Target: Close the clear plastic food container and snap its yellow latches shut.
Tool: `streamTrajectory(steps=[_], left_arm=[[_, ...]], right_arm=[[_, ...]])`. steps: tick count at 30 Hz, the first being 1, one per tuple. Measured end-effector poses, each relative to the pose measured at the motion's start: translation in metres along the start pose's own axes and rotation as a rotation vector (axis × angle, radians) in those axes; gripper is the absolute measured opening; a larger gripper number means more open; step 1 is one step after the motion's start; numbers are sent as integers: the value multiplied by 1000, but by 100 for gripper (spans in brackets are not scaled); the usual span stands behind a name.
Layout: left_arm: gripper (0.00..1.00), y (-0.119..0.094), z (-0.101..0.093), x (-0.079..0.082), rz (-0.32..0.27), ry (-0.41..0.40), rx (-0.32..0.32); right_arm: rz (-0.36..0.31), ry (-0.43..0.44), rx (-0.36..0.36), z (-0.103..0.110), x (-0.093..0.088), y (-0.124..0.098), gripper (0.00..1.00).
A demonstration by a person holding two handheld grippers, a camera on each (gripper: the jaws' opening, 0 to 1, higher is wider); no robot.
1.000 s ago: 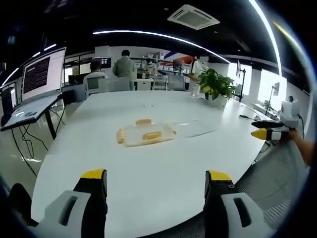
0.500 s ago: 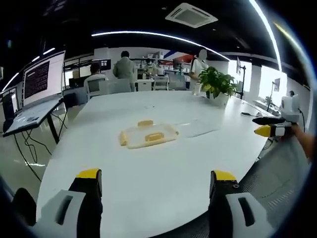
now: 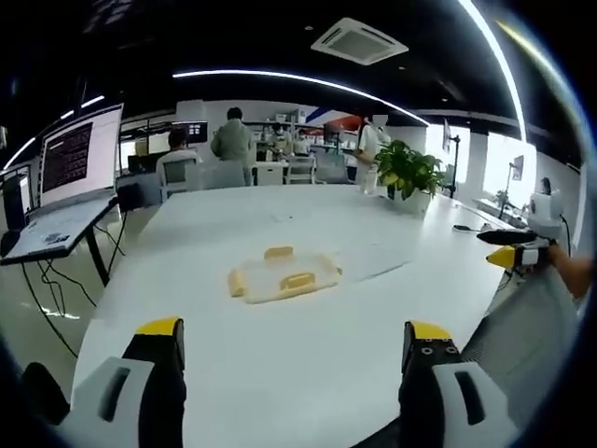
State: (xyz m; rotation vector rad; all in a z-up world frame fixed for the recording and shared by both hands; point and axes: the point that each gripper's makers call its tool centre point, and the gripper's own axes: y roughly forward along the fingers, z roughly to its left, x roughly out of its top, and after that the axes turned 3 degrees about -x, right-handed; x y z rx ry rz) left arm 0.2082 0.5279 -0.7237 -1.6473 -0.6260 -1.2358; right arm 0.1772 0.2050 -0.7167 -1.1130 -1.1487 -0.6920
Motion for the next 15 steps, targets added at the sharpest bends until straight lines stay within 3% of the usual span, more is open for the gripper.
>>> streamTrajectory(steps=[8,15], left_arm=[[97,11,2,24,-44,71,-27],[99,18,14,28,-19,99,-51]], right_arm=[[-43,-11,-16,-14,26,11,80],[-42,-68,25,-9,35,27,85]])
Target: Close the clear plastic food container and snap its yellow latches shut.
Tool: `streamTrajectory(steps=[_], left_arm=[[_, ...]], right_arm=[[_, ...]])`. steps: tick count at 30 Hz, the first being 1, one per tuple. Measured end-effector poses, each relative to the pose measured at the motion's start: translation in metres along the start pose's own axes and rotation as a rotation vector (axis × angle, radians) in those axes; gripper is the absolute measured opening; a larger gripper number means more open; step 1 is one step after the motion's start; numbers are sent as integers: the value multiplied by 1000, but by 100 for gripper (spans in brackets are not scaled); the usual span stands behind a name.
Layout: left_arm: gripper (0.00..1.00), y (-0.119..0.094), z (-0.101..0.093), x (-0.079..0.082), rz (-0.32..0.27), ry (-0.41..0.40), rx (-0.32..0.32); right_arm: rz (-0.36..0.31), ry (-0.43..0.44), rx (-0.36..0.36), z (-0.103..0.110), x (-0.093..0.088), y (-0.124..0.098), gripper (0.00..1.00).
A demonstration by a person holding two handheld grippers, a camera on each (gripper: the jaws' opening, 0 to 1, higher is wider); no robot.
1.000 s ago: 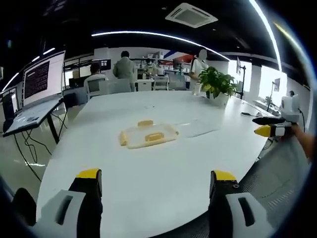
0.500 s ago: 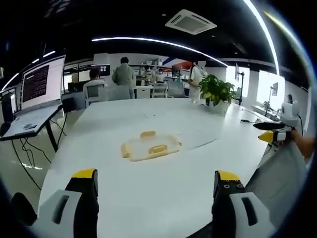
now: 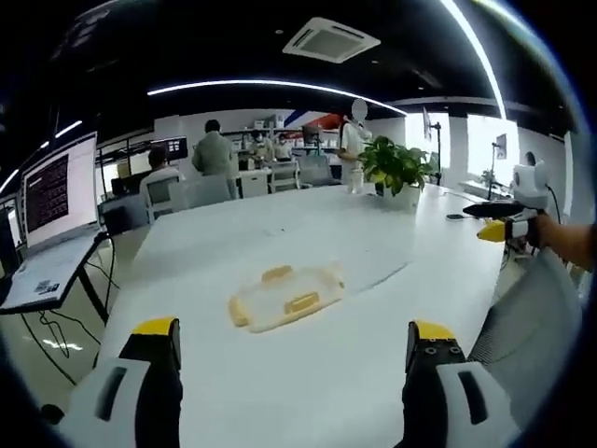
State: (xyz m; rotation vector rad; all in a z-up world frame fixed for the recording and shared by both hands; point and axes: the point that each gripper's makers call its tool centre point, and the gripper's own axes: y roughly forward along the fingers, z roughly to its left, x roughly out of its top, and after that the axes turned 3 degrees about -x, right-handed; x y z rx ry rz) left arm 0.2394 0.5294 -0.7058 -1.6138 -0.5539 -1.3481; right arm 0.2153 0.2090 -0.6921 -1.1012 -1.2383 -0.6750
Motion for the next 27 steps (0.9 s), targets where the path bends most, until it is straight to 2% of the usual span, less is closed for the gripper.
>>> streamTrajectory(steps=[2,3,4,6,9,14,18,23,26,27], left_arm=[[99,3,1,2,-6,-5,-32],[99,5,-2,2,-9,-11,-70],[99,8,1,3,-19,-76,-85],[99,12,11,5,-25,-153,-88],[99,17,24,9,-32,-151,-88],[98,28,45,18,-2,11,-85],[98,39,55,21,23,43,-86],[98,51,57,19,66,111,-110],[98,58,56,14,114,147,-143],[98,61,58,13,131,180,-150]], right_arm=[[3,-21,18,2,2,5,87],[1,-30,25,3,3,7,87],[-14,-40,38,5,8,11,86],[-34,-55,51,8,16,18,86],[-47,-103,81,15,27,29,86],[-50,-181,151,28,41,50,84],[-32,-240,184,34,44,70,83],[18,-331,234,36,44,89,82],[38,-363,264,37,45,97,82],[45,-385,278,38,45,102,82]])
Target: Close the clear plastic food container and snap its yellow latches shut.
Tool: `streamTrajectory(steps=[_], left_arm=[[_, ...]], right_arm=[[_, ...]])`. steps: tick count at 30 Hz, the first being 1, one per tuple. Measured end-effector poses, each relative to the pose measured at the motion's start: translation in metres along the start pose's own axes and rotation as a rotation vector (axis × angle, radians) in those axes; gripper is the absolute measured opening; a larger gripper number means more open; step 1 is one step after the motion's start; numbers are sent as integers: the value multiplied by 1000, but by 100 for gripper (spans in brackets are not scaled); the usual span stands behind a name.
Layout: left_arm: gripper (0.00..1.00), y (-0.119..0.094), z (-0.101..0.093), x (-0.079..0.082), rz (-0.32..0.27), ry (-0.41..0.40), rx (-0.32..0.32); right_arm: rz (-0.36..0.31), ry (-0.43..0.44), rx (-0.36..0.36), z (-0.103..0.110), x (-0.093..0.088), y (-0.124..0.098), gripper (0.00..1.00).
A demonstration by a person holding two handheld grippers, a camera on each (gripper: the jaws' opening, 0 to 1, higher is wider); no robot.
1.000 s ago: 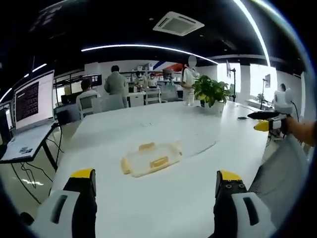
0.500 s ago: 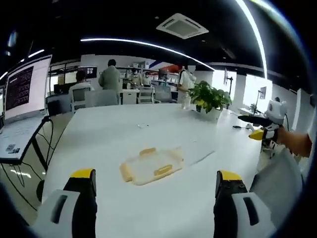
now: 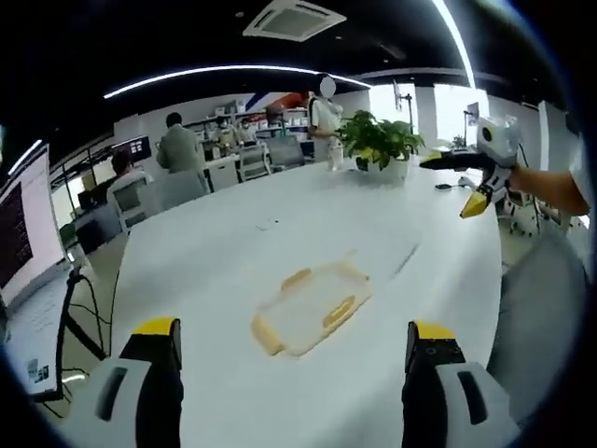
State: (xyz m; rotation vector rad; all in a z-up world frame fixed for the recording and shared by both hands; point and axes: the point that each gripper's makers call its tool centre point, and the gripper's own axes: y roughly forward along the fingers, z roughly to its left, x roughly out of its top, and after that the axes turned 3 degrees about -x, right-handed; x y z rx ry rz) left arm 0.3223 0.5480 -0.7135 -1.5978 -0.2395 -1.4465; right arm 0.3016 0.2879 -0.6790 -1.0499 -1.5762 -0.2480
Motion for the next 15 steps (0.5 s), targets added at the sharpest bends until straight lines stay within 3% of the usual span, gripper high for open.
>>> streamTrajectory(steps=[10,15], left_arm=[[97,21,19,-1,125,186,-68],[95,31,20,-6,198,317,-160]], right_arm=[[63,-199,113,-4,4,38,76],[126,-255,233,5,-1,58,76]])
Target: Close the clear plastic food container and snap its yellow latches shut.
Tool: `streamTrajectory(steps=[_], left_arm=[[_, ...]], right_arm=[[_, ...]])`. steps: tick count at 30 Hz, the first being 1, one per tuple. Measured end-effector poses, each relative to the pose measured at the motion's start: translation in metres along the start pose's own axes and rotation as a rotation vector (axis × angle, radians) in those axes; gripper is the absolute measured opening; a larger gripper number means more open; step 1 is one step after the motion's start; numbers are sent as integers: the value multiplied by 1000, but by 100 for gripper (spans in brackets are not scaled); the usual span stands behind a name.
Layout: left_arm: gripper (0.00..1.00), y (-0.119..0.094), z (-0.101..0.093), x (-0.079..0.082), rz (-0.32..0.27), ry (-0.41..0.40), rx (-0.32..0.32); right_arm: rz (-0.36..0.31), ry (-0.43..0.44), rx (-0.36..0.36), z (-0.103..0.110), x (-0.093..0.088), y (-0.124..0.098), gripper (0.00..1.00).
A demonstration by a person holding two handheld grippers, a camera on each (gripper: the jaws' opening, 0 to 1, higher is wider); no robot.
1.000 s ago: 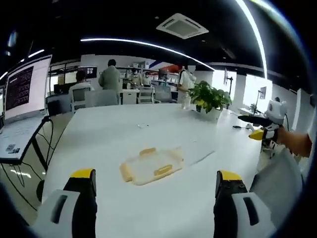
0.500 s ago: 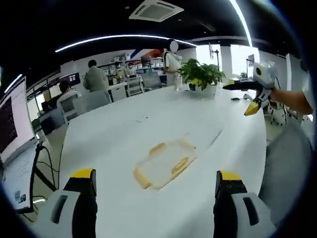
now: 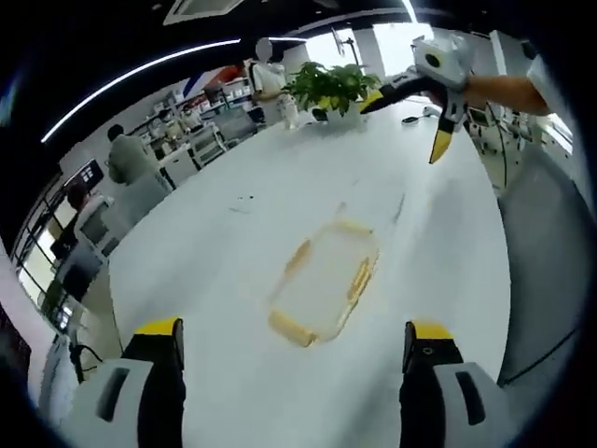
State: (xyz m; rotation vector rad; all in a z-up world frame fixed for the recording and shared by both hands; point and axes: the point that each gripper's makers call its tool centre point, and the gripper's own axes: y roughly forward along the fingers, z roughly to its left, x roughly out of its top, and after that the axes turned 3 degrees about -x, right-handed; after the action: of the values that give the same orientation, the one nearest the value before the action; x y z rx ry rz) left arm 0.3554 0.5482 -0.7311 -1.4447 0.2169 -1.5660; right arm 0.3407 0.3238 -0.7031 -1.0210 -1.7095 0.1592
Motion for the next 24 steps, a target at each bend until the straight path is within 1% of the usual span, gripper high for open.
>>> streamTrajectory(steps=[2,3,4,6,7,8,9,10,11,12,13,14,15,16,17,18,20,21,23,24], left_arm=[[94,5,0,-6,48,64,-50],[94,7,2,-8,64,65,-59],[94,10,4,-9,83,67,-75],[93,16,6,-9,89,79,-100],[91,19,8,-10,108,100,-116],[87,21,8,-12,128,126,-134],[79,24,10,-15,164,161,-145],[77,27,11,-15,169,177,-147],[78,30,12,-14,168,181,-142],[80,36,12,-13,170,179,-150],[80,39,11,-14,179,181,-165],[80,42,8,-17,199,184,-195],[80,45,8,-18,211,191,-205],[80,50,8,-20,225,208,-219],[80,53,9,-22,235,215,-228],[79,56,10,-27,262,224,-236],[78,62,9,-31,271,227,-257],[78,63,8,-31,271,223,-265],[76,68,5,-34,271,205,-300],[73,71,6,-35,274,212,-304]], right_arm=[[24,-52,21,0,-1,8,75],[33,-74,27,-1,-1,11,75],[43,-88,51,0,-1,17,76],[50,-97,75,0,0,26,77],[61,-108,91,-1,0,32,77],[68,-120,97,-2,1,36,76],[76,-127,107,-3,1,43,75],[76,-129,109,-4,2,47,74],[73,-127,109,-5,3,51,74],[73,-123,125,-4,4,57,73],[78,-119,143,-2,4,61,73],[93,-119,172,1,1,67,73],[109,-122,187,3,-1,70,73],[139,-131,227,8,-7,74,73],[156,-131,250,11,-9,76,72],[175,-138,268,13,-13,80,72],[204,-168,291,14,-20,85,71],[208,-170,296,14,-21,86,70],[236,-163,325,14,-27,91,68],[241,-163,329,14,-28,93,68]])
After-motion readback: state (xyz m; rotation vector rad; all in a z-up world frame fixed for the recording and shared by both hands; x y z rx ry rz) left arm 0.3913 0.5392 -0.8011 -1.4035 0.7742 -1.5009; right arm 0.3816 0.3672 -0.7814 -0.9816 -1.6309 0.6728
